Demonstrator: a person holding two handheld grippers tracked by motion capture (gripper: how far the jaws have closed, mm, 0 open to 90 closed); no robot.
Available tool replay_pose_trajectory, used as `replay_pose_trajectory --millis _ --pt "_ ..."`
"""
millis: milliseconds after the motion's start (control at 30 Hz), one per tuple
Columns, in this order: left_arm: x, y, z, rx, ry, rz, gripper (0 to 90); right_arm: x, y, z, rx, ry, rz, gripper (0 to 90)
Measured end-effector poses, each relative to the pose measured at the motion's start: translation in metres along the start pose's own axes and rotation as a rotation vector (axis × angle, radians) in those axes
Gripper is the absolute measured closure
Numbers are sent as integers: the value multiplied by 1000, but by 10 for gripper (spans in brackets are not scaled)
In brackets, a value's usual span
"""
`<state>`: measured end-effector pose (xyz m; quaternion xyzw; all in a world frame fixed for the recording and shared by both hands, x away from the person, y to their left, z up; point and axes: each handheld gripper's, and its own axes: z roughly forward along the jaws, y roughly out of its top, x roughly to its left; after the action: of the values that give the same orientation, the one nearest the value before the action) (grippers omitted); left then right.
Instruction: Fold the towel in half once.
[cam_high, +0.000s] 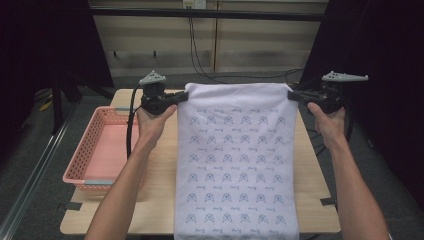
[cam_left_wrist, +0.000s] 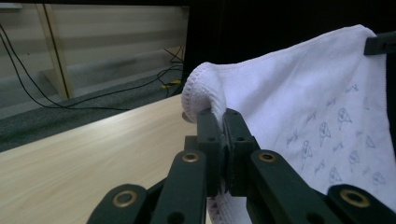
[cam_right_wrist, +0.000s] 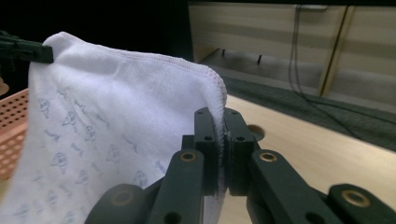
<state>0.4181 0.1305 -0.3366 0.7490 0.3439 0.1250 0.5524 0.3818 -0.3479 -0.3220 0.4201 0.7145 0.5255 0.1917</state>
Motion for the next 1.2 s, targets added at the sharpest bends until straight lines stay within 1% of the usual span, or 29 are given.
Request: replay_pose_trajectory --millis 67,133,167,200,233,267,333,367,400,433,500,533,600,633,667,700,733,767,800,833,867,900,933,1000,1033,1067,1100,1133,1200 --pt "-7 -12 -6 42 -13 30 874 1 -13 -4 -2 40 8 866" --pt "-14 -25 -14 60 -38 43 874 5 -28 -9 21 52 13 866" --pt "-19 -33 -19 57 -52 43 873 7 -36 -12 39 56 9 866" --pt "-21 -37 -21 57 -66 37 873 11 -45 -17 37 74 14 867" --pt "-26 -44 -25 76 -73 42 873 13 -49 -20 34 86 17 867" --pt "-30 -49 -29 76 -79 49 873 19 -56 -26 40 90 11 867" --pt "-37 -57 -38 74 -96 36 872 28 -67 -34 48 114 10 867" --pt "-42 -62 -43 74 -100 33 872 34 -73 -38 57 116 7 867" --pt "-47 -68 -48 68 -122 35 872 38 -80 -43 58 132 7 867" --pt "-54 -76 -53 89 -142 30 872 42 -87 -47 67 142 5 867" --pt "-66 -90 -58 124 -141 52 872 50 -101 -54 91 151 14 867" --pt "-68 -95 -60 133 -148 48 872 55 -110 -57 122 151 0 867" --pt "-71 -108 -64 131 -162 4 872 62 -122 -62 141 163 15 868" --pt "-74 -116 -67 141 -172 5 872 67 -129 -64 164 162 11 868" --pt "-77 -121 -68 144 -165 13 872 72 -137 -67 182 161 16 868" --pt "-78 -130 -71 161 -161 -8 872 75 -143 -69 190 168 24 868" --pt "-79 -137 -73 181 -170 -17 872 80 -152 -72 213 172 30 868" --pt "-81 -143 -76 189 -164 -11 872 83 -159 -74 230 174 31 868" --pt "-83 -151 -78 205 -168 -17 872 85 -164 -76 241 179 34 868" --pt "-83 -158 -80 219 -182 -38 872 88 -172 -78 259 182 41 868" --pt "-84 -166 -83 230 -187 -34 871 90 -178 -80 272 178 51 868" --pt "-84 -173 -84 251 -194 -41 871 91 -184 -81 281 190 66 868" --pt "-86 -183 -85 275 -200 -71 870 92 -190 -82 291 198 76 868" --pt "-91 -194 -86 303 -216 -70 870 97 -200 -82 321 203 90 868" --pt "-95 -201 -85 342 -218 -69 870 99 -204 -81 347 209 91 868" --pt "-95 -205 -84 364 -221 -63 870 100 -209 -77 381 213 89 868" --pt "-96 -211 -82 396 -207 -64 870 101 -212 -75 404 214 94 868" --pt "-95 -213 -80 403 -207 -71 869 102 -216 -71 428 216 97 868" --pt "-92 -214 -75 416 -178 -86 869 101 -220 -66 460 210 95 868"
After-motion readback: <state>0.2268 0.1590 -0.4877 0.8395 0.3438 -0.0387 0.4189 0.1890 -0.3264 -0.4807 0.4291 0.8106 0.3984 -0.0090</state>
